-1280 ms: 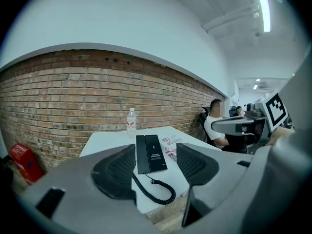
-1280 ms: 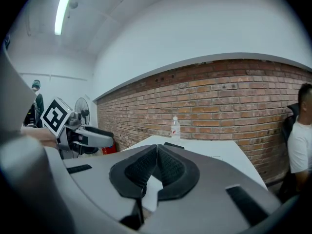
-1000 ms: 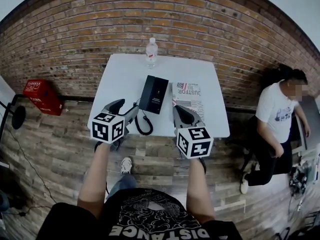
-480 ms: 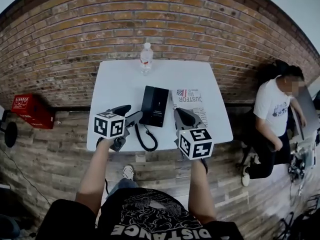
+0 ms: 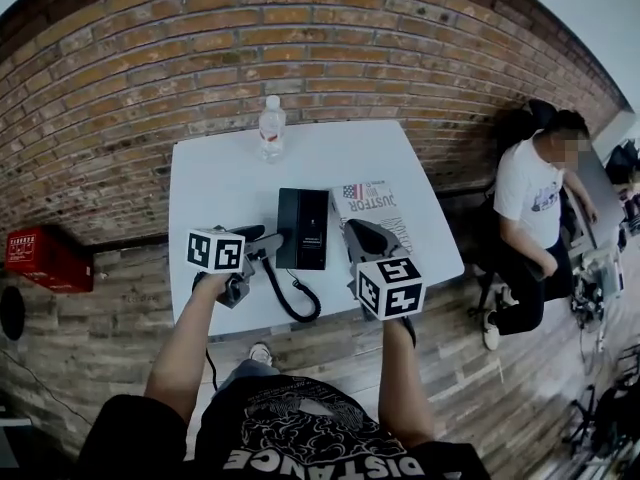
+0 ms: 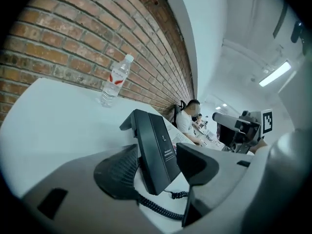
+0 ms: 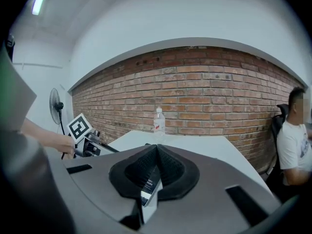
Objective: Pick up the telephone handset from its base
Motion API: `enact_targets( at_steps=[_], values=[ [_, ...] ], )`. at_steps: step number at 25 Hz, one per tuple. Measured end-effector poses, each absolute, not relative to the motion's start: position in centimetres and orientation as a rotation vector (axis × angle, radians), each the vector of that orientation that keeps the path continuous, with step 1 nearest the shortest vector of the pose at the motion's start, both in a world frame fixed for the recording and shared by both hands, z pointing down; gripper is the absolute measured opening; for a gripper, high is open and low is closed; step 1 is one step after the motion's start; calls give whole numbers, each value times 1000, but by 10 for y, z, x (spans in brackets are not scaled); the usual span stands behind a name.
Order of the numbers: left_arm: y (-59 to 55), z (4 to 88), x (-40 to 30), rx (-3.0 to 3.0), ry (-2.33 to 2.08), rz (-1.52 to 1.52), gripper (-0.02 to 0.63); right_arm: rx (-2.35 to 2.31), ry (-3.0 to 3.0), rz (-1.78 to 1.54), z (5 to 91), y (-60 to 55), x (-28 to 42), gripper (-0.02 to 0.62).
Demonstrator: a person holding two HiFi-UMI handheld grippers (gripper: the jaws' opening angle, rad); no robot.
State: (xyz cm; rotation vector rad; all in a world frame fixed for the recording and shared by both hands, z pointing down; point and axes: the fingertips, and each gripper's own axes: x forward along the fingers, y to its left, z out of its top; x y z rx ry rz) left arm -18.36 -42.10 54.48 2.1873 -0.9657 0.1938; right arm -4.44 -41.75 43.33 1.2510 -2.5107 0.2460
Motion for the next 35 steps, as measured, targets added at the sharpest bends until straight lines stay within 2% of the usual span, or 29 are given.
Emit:
enact_targets(
  at_steps=[21, 23, 24, 25, 35],
  values=[
    [-459, 578, -168, 2023, -464, 1, 233, 1527, -2329, 352, 462, -435, -34, 2],
    [-459, 577, -167, 2031, -438, 5, 212, 1533, -2317, 360, 466, -435, -35, 2],
    [-459, 579, -166, 2035, -427, 15, 120, 1535, -2310, 363, 468, -435, -35, 2],
    [-458, 580, -166, 2030, -416, 20, 86, 1537, -2302, 364, 470, -435, -36, 2],
    [-458, 583, -167, 1956, -388, -21, 74, 1555, -2285, 380, 476, -433, -35, 2]
  ],
)
